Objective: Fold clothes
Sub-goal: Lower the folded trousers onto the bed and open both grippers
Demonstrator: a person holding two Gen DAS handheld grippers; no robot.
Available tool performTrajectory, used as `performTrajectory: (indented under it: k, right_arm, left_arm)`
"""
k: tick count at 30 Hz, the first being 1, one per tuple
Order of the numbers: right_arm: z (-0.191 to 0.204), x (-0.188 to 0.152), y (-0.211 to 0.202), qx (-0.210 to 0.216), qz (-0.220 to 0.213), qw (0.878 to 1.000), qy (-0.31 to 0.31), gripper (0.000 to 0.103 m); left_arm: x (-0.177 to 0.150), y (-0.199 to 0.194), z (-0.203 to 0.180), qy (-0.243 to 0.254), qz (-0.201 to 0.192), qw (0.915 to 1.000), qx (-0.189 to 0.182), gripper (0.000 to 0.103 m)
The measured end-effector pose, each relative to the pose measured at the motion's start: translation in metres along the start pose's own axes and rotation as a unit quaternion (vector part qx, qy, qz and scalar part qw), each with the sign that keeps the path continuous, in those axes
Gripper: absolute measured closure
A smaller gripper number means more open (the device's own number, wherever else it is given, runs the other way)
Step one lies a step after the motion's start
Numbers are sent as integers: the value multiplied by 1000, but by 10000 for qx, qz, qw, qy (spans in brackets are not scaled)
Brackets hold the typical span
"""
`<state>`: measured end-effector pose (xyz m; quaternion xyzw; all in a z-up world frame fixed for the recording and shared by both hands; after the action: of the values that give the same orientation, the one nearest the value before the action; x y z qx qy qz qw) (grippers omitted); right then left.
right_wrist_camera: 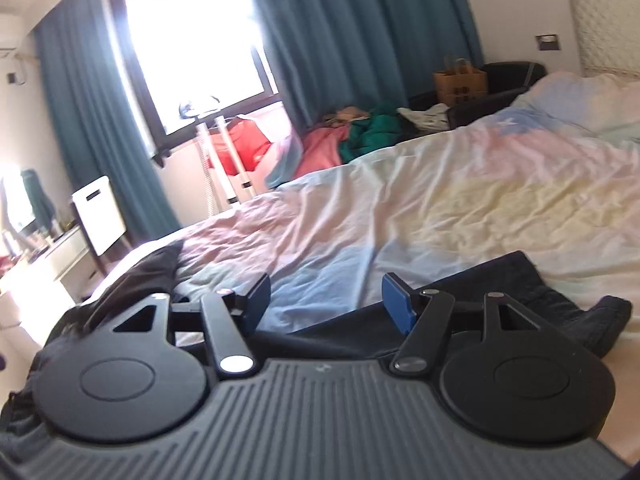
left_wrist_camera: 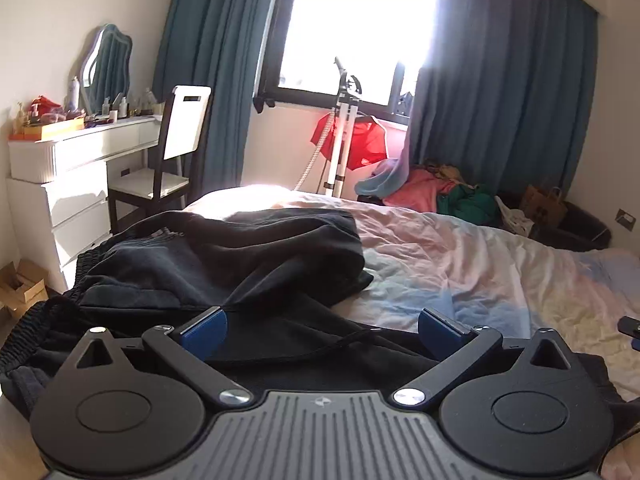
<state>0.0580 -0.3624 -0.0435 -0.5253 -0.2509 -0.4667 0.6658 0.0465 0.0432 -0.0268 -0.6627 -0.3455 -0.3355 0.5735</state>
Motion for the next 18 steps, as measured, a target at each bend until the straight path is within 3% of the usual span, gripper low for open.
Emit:
performTrajectory:
  k: [6,12,15,18]
  right_arm:
    - [48,-28,6,796,63,9946,-656,38]
    - [74,-52,28,877,269,9898,-1091,38]
    - [78,-57,33,999,361,9888,-1050,38]
    - [76,-61,36,1223,548,9875,-832,39]
  left_arm:
    - [-33,36,-32,292,-12,9995,-93,0]
    - [-58,56,-26,254,260,9993,-115,0]
    - [-54,50,-21,227,99,9996,-97,0]
    - [-30,33,-19,235,-370,9990,-39,0]
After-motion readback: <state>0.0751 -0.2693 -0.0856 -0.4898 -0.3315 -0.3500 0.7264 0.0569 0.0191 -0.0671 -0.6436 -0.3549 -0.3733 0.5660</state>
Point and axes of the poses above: each gripper's, at about its wrist camera, not at the fingertips, and y roughly the way its jaws point, z to its left, x to its top, the point moved 2 cm from there along y, roughly the way its jaws point, and after that the axes turned 6 degrees about z, right-handed, at the moved point
